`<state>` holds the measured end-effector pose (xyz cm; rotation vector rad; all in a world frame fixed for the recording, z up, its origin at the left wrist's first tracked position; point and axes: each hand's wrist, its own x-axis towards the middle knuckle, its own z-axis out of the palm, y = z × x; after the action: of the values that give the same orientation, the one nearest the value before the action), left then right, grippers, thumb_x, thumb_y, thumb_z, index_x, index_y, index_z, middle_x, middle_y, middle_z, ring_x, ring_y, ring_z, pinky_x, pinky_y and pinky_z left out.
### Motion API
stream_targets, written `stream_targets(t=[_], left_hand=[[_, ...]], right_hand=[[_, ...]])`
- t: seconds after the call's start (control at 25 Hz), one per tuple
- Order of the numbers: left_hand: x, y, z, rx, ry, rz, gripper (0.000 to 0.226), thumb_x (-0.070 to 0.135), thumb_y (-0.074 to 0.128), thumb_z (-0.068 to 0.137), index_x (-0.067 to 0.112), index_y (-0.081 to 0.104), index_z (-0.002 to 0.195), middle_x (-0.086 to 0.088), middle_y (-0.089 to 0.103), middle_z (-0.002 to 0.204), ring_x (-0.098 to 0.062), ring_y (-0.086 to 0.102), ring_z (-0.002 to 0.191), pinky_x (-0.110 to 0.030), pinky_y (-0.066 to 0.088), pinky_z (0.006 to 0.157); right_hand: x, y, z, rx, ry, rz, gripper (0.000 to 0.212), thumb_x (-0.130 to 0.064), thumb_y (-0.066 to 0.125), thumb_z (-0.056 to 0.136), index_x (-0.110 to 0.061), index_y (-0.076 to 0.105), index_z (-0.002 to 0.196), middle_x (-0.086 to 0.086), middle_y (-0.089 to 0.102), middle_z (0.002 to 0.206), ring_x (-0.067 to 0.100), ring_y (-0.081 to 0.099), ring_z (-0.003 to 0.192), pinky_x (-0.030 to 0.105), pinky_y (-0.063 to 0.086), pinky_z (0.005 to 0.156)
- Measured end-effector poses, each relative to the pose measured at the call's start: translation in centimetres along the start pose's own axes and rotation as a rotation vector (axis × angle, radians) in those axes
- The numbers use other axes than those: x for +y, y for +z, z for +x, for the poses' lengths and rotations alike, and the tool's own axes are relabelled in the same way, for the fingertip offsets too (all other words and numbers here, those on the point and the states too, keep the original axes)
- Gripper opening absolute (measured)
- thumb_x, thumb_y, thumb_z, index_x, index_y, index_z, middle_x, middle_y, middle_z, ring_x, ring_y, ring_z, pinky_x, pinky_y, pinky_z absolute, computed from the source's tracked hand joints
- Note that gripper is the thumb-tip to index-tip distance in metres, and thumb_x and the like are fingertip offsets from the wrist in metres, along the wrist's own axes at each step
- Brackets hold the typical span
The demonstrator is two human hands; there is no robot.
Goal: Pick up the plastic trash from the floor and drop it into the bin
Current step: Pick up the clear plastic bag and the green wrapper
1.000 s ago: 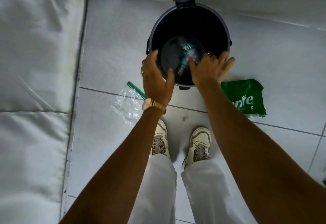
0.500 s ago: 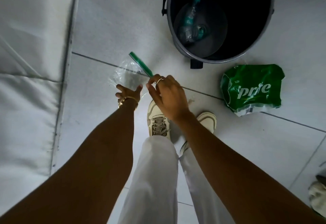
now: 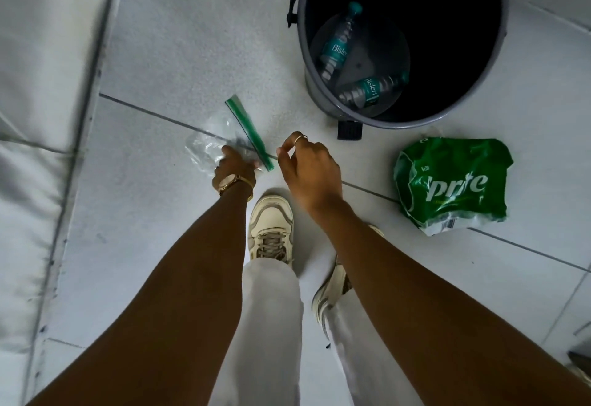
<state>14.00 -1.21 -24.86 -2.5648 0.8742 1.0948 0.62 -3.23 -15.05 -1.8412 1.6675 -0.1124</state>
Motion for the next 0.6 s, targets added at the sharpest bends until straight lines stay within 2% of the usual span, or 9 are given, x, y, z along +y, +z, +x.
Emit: stream_targets(t=[0.08, 0.16, 0.24, 0.28, 0.32, 0.36, 0.44, 0.52, 0.6], left_hand=[[0.5, -0.1, -1.2, 0.036, 0.048, -0.052, 0.032, 0.025, 0.049, 0.097, 0.009, 0.045, 0.125, -0.021, 0.061, 0.122, -0.04, 0.059, 0.111, -0.047, 0.048, 0.087], [1.3, -1.2, -3.3, 0.103, 0.018, -0.256, 0.022, 0.025, 0.048, 0.098, 0.012, 0.052, 0.115, -0.017, 0.066, 0.114, -0.038, 0.063, 0.103, -0.043, 0.051, 0.084], [2.3, -3.4, -6.7, 0.213, 0.032, -0.537, 0.019, 0.028, 0.052, 0.098, 0.012, 0.054, 0.108, -0.007, 0.068, 0.099, -0.028, 0.067, 0.091, -0.035, 0.051, 0.077], [2.8, -4.8, -8.7, 0.292, 0.1, -0.62, 0.019, 0.028, 0.053, 0.098, 0.011, 0.054, 0.106, -0.001, 0.065, 0.092, -0.017, 0.066, 0.082, -0.032, 0.05, 0.073], [3.7, -6.7, -10.8, 0.376, 0.22, -0.666, 0.019, 0.027, 0.054, 0.098, 0.009, 0.054, 0.104, 0.003, 0.062, 0.088, -0.005, 0.062, 0.074, -0.028, 0.049, 0.069], [4.6, -8.7, -13.0, 0.456, 0.375, -0.692, 0.017, 0.023, 0.055, 0.097, 0.007, 0.055, 0.101, 0.005, 0.06, 0.085, 0.0, 0.058, 0.068, -0.025, 0.048, 0.064], [6.9, -12.3, -16.6, 0.55, 0.694, -0.699, 0.012, 0.017, 0.058, 0.096, 0.005, 0.056, 0.094, 0.005, 0.058, 0.081, -0.004, 0.053, 0.064, -0.02, 0.043, 0.057], [10.4, -14.9, -18.8, 0.515, 0.921, -0.603, 0.013, 0.017, 0.059, 0.095, 0.005, 0.057, 0.091, 0.004, 0.06, 0.079, -0.012, 0.054, 0.066, -0.019, 0.04, 0.055], [14.6, -15.4, -19.0, 0.397, 1.077, -0.369, 0.014, 0.019, 0.056, 0.096, 0.005, 0.057, 0.093, -0.001, 0.065, 0.082, -0.015, 0.057, 0.07, -0.019, 0.038, 0.053]], right_hand=[[-0.5, -0.3, -0.3, -0.012, 0.022, 0.019, 0.024, -0.03, 0.049, 0.099, -0.013, 0.062, 0.11, 0.006, 0.075, 0.096, 0.021, 0.069, 0.088, 0.029, 0.055, 0.069], [-1.3, -1.3, -0.9, -0.003, 0.037, 0.055, 0.023, -0.03, 0.05, 0.099, -0.014, 0.062, 0.11, 0.006, 0.075, 0.095, 0.021, 0.07, 0.086, 0.03, 0.056, 0.069], [-2.4, -3.1, -1.7, 0.044, 0.048, 0.158, 0.023, -0.031, 0.051, 0.098, -0.014, 0.061, 0.11, 0.007, 0.074, 0.092, 0.019, 0.069, 0.082, 0.028, 0.059, 0.067], [-2.9, -4.2, -2.1, 0.086, 0.057, 0.221, 0.023, -0.032, 0.051, 0.099, -0.014, 0.06, 0.11, 0.006, 0.073, 0.089, 0.017, 0.068, 0.08, 0.025, 0.058, 0.064], [-3.5, -5.7, -2.4, 0.144, 0.075, 0.29, 0.025, -0.034, 0.049, 0.099, -0.015, 0.06, 0.11, 0.006, 0.071, 0.087, 0.016, 0.066, 0.078, 0.022, 0.054, 0.062], [-3.9, -7.2, -2.7, 0.213, 0.1, 0.36, 0.026, -0.035, 0.047, 0.099, -0.015, 0.06, 0.11, 0.005, 0.069, 0.085, 0.015, 0.064, 0.076, 0.021, 0.05, 0.06], [-4.1, -10.1, -2.9, 0.4, 0.194, 0.525, 0.021, -0.031, 0.048, 0.1, -0.014, 0.059, 0.105, 0.001, 0.064, 0.079, 0.013, 0.061, 0.07, 0.02, 0.047, 0.057], [-3.1, -12.6, -3.2, 0.614, 0.336, 0.689, 0.007, -0.019, 0.052, 0.099, -0.015, 0.057, 0.097, -0.008, 0.056, 0.07, 0.001, 0.054, 0.06, 0.013, 0.042, 0.051], [-1.3, -13.7, -3.5, 0.786, 0.535, 0.808, 0.006, -0.013, 0.053, 0.099, -0.013, 0.055, 0.094, -0.014, 0.05, 0.068, -0.008, 0.05, 0.055, 0.005, 0.039, 0.05]])
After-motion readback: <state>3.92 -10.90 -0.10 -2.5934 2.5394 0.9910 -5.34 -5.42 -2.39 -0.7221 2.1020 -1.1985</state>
